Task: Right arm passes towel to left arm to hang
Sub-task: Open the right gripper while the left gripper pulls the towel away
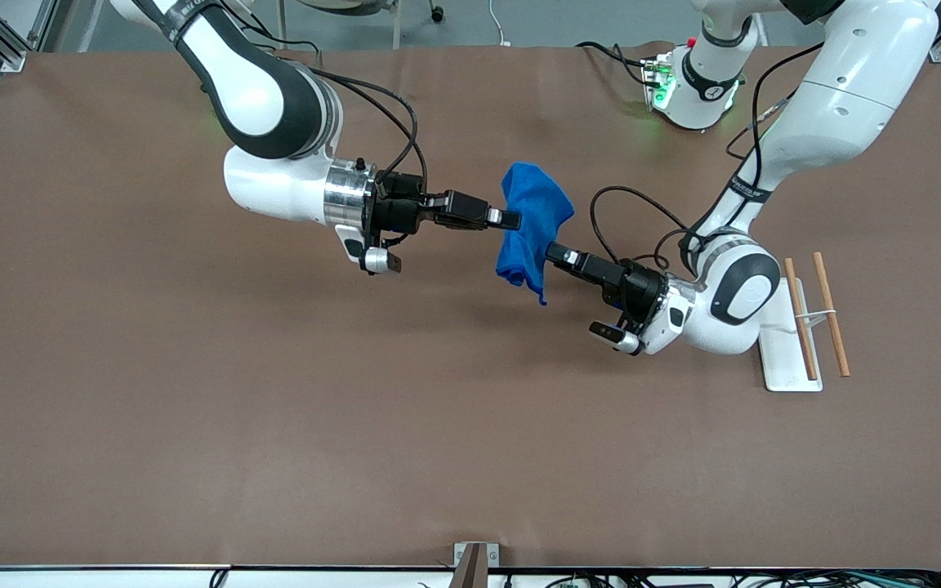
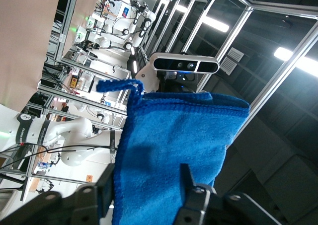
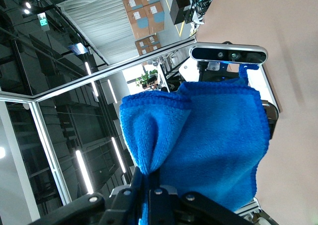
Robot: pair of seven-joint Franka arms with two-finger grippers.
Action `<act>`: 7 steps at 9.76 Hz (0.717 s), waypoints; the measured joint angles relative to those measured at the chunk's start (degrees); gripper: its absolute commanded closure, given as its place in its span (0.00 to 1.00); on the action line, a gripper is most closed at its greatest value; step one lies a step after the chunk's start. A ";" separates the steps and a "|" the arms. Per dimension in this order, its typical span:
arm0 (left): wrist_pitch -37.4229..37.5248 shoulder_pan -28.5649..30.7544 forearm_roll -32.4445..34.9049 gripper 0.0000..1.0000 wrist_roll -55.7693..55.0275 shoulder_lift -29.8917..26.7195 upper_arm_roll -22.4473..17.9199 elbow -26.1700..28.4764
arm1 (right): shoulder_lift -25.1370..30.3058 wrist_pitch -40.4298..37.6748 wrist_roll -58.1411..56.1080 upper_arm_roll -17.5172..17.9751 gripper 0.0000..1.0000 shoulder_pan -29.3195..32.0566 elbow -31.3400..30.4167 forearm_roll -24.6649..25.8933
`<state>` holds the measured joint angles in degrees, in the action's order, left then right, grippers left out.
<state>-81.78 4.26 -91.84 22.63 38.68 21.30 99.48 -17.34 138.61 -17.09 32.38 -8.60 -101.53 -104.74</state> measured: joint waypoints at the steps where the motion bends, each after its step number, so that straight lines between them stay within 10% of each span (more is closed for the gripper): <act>1: 0.13 0.07 -0.59 0.91 -0.80 0.00 0.00 -0.13 | 0.00 0.00 -0.02 0.00 1.00 0.00 0.00 -0.01; 5: 0.57 0.84 -1.35 1.00 -4.24 -0.01 0.01 -0.96 | 0.00 0.00 -0.06 0.00 0.88 0.00 0.01 -0.05; 6: 0.94 1.31 -1.42 1.00 -8.23 -0.04 0.02 -2.34 | 0.00 0.00 -0.06 0.00 0.60 0.00 0.01 -0.08; 7: 0.96 2.17 -1.42 1.00 -13.41 -0.09 0.01 -4.31 | 0.00 0.09 -0.06 -0.01 0.01 0.00 0.01 -0.09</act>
<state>-80.82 6.43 -93.26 9.21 38.58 21.32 95.17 -17.34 138.70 -17.15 32.37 -8.60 -101.52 -104.83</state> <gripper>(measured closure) 0.978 0.881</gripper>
